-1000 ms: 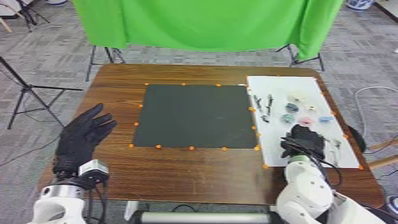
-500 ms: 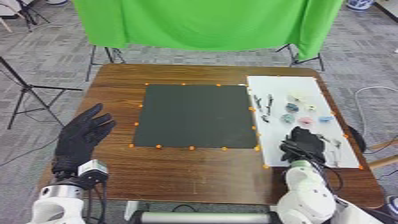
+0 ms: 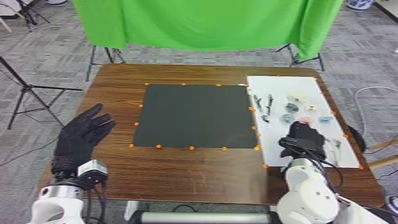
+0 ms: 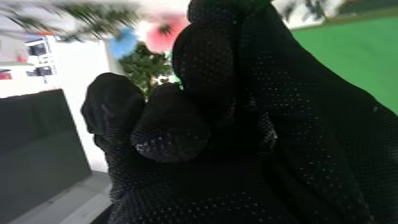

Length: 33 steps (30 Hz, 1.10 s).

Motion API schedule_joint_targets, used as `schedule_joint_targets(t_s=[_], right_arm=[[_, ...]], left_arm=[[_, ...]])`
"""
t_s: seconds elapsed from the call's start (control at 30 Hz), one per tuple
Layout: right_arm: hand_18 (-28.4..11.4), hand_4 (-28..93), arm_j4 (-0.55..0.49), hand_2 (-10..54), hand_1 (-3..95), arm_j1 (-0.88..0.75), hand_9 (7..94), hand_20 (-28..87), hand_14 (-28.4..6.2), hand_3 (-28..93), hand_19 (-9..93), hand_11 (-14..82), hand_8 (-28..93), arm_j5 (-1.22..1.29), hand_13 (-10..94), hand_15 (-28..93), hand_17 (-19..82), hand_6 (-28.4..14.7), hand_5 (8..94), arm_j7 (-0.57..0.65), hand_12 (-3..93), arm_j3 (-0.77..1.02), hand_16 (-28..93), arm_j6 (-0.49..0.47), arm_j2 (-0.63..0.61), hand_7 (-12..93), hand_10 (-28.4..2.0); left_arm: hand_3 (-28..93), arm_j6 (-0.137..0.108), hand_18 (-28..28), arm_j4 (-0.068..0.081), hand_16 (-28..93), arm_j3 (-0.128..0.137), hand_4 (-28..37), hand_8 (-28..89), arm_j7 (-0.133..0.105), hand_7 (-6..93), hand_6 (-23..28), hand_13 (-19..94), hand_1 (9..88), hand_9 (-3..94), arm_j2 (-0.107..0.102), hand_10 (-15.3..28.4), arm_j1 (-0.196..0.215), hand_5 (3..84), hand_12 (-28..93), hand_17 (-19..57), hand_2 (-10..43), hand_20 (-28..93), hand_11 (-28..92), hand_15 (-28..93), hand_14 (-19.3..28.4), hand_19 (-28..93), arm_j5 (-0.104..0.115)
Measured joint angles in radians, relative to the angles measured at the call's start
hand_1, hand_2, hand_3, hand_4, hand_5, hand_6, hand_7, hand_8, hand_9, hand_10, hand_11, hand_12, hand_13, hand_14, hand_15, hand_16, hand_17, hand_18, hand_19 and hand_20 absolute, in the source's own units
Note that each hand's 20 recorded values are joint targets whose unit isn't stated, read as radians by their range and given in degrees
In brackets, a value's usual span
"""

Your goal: Arrange flowers

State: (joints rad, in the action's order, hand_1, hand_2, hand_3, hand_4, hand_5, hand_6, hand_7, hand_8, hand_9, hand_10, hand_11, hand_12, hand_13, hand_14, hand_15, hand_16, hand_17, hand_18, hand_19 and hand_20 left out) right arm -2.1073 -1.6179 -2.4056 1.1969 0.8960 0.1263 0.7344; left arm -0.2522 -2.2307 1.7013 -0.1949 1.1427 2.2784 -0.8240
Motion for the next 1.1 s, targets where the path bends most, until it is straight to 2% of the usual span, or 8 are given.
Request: schedule_joint_targets(t_s=[0.3, 0.57, 0.87, 1.0, 1.1], right_arm=[[-25.3, -28, -0.012, -9.5, 47.3, 0.126, 83.0, 68, -9.1, 90, 93, 55.8, 21, -0.009, 82, 86, 51, -4.9, 85.0, -0.034, 28.0, -0.063, 19, -0.003, 0.017, 31, -12.8], [-25.3, -28, 0.011, -9.5, 47.3, 0.283, 83.2, 68, -9.1, 90, 93, 55.6, 22, 0.025, 82, 86, 51, -4.8, 85.3, -0.151, 28.1, -0.149, 19, -0.025, 0.107, 30, -13.0], [-25.6, -27, 0.118, -9.5, 47.0, 0.482, 83.3, 69, -9.1, 90, 93, 55.6, 22, 0.123, 82, 86, 51, -4.9, 85.4, -0.286, 28.0, -0.228, 19, -0.075, 0.265, 30, -13.0], [-25.5, -27, 0.183, -9.5, 47.0, 0.530, 83.3, 69, -9.1, 90, 93, 55.8, 22, 0.123, 82, 86, 51, -4.9, 85.5, -0.359, 28.1, -0.231, 19, -0.125, 0.354, 30, -13.0], [-25.6, -27, 0.218, -9.5, 46.9, 0.537, 83.4, 69, -9.1, 90, 93, 55.7, 22, 0.123, 82, 86, 51, -4.8, 85.5, -0.378, 28.1, -0.233, 19, -0.152, 0.417, 30, -13.0]], left_arm=[[83, -0.002, 23.2, -0.004, -9, 0.012, -21.3, -10, 0.000, 16.2, 10.3, 28, 24.5, 38.6, -0.003, 20.1, 0.006, 40.2, 10, -8.8, 4.4, 2, 31, 53, 26.4, 57, 0.000], [82, -0.004, 23.2, -0.012, -9, 0.034, -21.3, -11, 0.002, 16.4, 10.2, 28, 24.6, 38.3, -0.012, 20.1, 0.015, 40.2, 10, -8.7, 4.4, 2, 31, 53, 26.3, 57, 0.000], [82, -0.022, 23.2, -0.027, -9, 0.080, -21.3, -11, -0.005, 16.3, 10.2, 28, 24.6, 38.4, -0.026, 20.1, 0.050, 40.1, 10, -8.8, 4.3, 2, 31, 53, 26.4, 57, 0.006], [82, -0.025, 23.2, -0.023, -9, 0.075, -21.3, -11, -0.007, 16.3, 10.1, 28, 24.6, 38.3, -0.033, 20.0, 0.041, 40.0, 10, -8.8, 4.3, 2, 31, 53, 26.4, 57, 0.007], [82, -0.024, 23.2, -0.013, -9, 0.060, -21.2, -11, -0.008, 16.4, 10.1, 28, 24.6, 38.4, -0.041, 19.9, 0.011, 40.0, 10, -8.8, 4.3, 2, 31, 53, 26.4, 57, 0.007]])
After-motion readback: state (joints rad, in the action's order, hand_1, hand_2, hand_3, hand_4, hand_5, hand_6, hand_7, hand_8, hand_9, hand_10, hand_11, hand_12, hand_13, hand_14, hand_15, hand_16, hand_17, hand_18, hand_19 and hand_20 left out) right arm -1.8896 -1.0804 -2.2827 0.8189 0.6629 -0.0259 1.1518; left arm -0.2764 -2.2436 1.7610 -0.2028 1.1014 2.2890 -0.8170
